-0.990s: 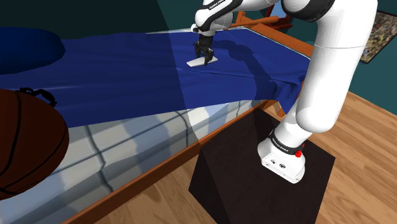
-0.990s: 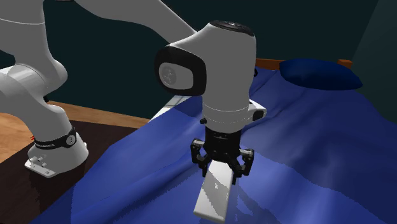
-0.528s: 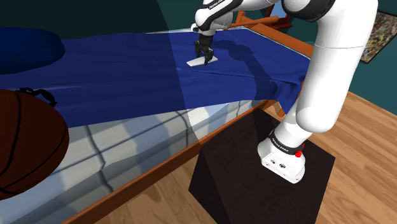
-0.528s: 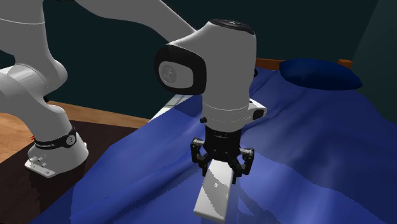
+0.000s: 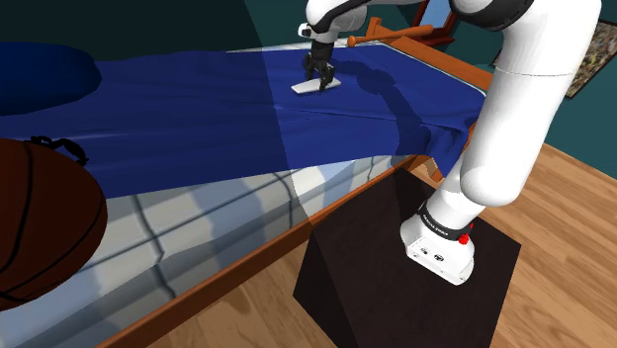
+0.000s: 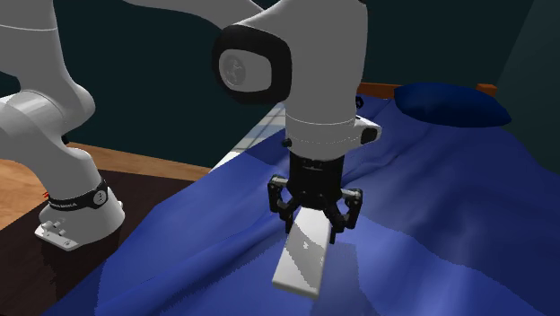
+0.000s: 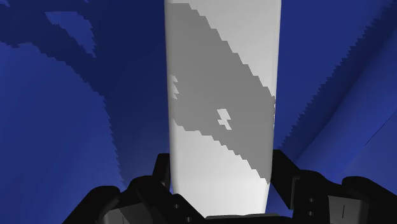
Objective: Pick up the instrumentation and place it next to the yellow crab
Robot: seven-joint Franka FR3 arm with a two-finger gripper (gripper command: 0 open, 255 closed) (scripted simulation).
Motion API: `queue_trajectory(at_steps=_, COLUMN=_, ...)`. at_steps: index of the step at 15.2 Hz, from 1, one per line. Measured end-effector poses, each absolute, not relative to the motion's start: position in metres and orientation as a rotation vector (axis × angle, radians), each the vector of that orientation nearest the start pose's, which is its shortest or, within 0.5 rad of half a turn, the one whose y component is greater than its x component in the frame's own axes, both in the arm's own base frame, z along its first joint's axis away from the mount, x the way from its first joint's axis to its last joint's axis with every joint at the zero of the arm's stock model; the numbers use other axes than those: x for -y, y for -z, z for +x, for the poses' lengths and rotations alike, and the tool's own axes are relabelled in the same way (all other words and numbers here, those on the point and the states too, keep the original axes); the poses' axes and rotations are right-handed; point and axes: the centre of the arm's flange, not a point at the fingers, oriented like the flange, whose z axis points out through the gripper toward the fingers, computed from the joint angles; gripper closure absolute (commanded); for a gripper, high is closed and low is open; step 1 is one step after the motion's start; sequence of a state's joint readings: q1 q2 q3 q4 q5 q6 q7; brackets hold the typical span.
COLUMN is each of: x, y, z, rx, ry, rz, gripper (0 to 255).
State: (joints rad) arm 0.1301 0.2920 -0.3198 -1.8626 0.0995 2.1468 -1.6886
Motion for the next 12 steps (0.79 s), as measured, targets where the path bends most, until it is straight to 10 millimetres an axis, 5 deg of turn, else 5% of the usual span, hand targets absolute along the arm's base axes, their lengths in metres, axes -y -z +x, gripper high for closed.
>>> queue_trajectory(at_steps=12, x=0.102, y=-0.433, z=0.616, rx=2.100, ry=-0.001, rz=-2.352, gripper=255)
